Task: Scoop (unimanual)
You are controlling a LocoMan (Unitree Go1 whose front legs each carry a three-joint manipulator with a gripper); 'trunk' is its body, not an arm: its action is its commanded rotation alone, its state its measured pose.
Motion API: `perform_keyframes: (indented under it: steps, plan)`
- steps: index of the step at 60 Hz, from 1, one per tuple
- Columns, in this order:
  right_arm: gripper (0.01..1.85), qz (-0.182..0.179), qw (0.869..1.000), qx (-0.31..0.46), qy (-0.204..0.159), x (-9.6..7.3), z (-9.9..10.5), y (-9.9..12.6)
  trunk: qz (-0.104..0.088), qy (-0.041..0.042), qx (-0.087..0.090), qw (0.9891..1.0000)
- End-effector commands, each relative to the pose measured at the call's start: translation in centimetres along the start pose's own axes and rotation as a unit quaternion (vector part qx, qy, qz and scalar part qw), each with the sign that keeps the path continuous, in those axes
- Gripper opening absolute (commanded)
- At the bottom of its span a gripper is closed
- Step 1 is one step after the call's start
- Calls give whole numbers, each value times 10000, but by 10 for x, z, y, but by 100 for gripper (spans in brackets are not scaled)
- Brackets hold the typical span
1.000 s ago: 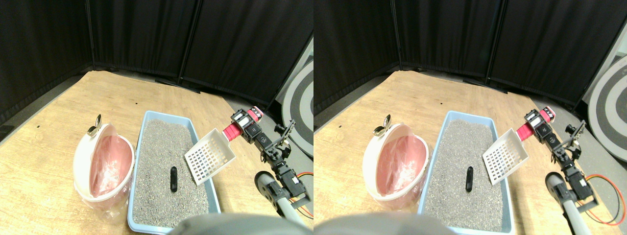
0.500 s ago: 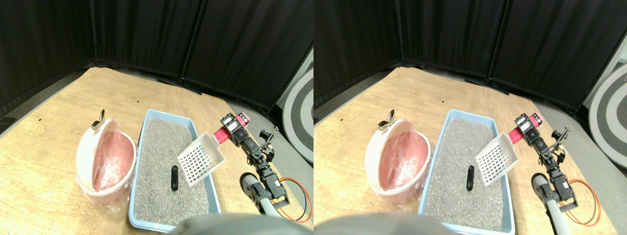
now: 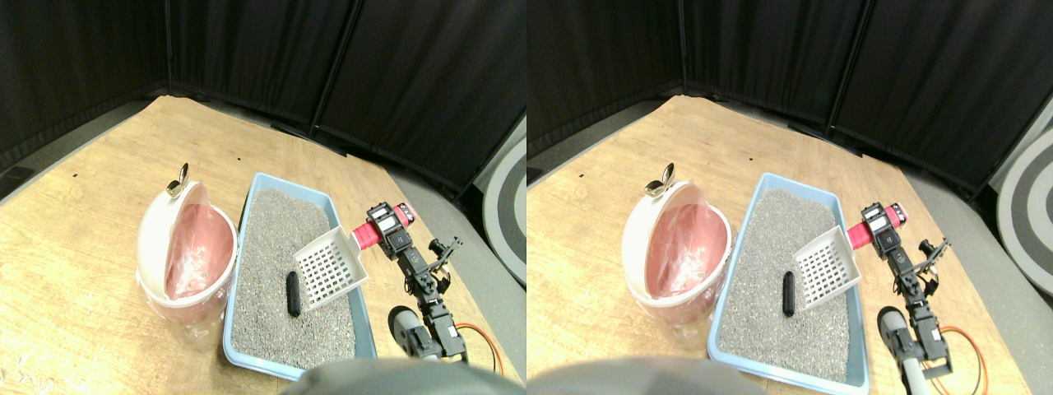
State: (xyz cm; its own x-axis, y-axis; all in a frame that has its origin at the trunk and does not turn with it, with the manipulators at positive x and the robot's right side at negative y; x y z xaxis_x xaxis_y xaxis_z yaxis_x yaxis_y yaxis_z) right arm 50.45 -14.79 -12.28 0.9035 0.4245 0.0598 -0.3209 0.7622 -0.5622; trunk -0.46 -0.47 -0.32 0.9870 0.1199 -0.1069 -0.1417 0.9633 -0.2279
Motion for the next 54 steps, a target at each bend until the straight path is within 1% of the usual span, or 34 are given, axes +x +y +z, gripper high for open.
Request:
perform_keyframes:
  steps: [1, 6, 9, 10, 12, 16, 18, 24, 26, 27, 32, 34, 38, 39, 41, 46, 48, 49, 50, 52, 54]
  plan:
    - [6, 314, 9995, 93, 14, -6, -6, 14, 172, 144, -144, 9996]
    - [6, 331, 9992, 193, -88, -7, -10, 21, 238, 168, -185, 9994]
    - [6, 428, 9988, 211, -126, -8, -13, 26, 250, 179, -190, 9993]
    - [6, 479, 9985, 219, -150, -9, -14, 28, 263, 197, -195, 9993]
    - [6, 503, 9984, 228, -150, -9, -15, 29, 278, 207, -204, 9992]
    - [6, 723, 9970, 196, -196, -11, -17, 39, 307, 224, -233, 9990]
    - [6, 816, 9959, 333, -192, -12, -19, 45, 316, 235, -247, 9989]
    - [6, 896, 9943, 537, -210, -16, -21, 54, 376, 265, -276, 9986]
    - [6, 933, 9938, 582, -150, -18, -23, 56, 394, 264, -284, 9985]
    - [6, 952, 9938, 571, -100, -20, -23, 57, 394, 264, -284, 9985]
    - [6, 1028, 9927, 619, -97, -22, -23, 56, 404, 271, -292, 9984]
    - [6, 1075, 9922, 623, -135, -24, -22, 55, 404, 271, -292, 9984]
    - [6, 1071, 9920, 663, -66, -28, -18, 53, 404, 271, -292, 9984]
    - [6, 1096, 9914, 712, -73, -29, -17, 53, 404, 297, -311, 9983]
    - [6, 1137, 9903, 795, -70, -31, -16, 53, 404, 297, -311, 9983]
    - [6, 1265, 9879, 886, -106, -34, -19, 56, 404, 297, -311, 9983]
    - [6, 1272, 9875, 928, -39, -35, -20, 56, 404, 297, -311, 9983]
    - [6, 1284, 9872, 941, -14, -36, -20, 56, 398, 317, -307, 9982]
    - [6, 1321, 9866, 956, 33, -38, -21, 56, 398, 317, -307, 9982]
    - [6, 1297, 9851, 1094, 263, -42, -22, 55, 398, 317, -307, 9982]
    - [6, 1291, 9850, 1107, 292, -44, -22, 55, 398, 317, -307, 9982]
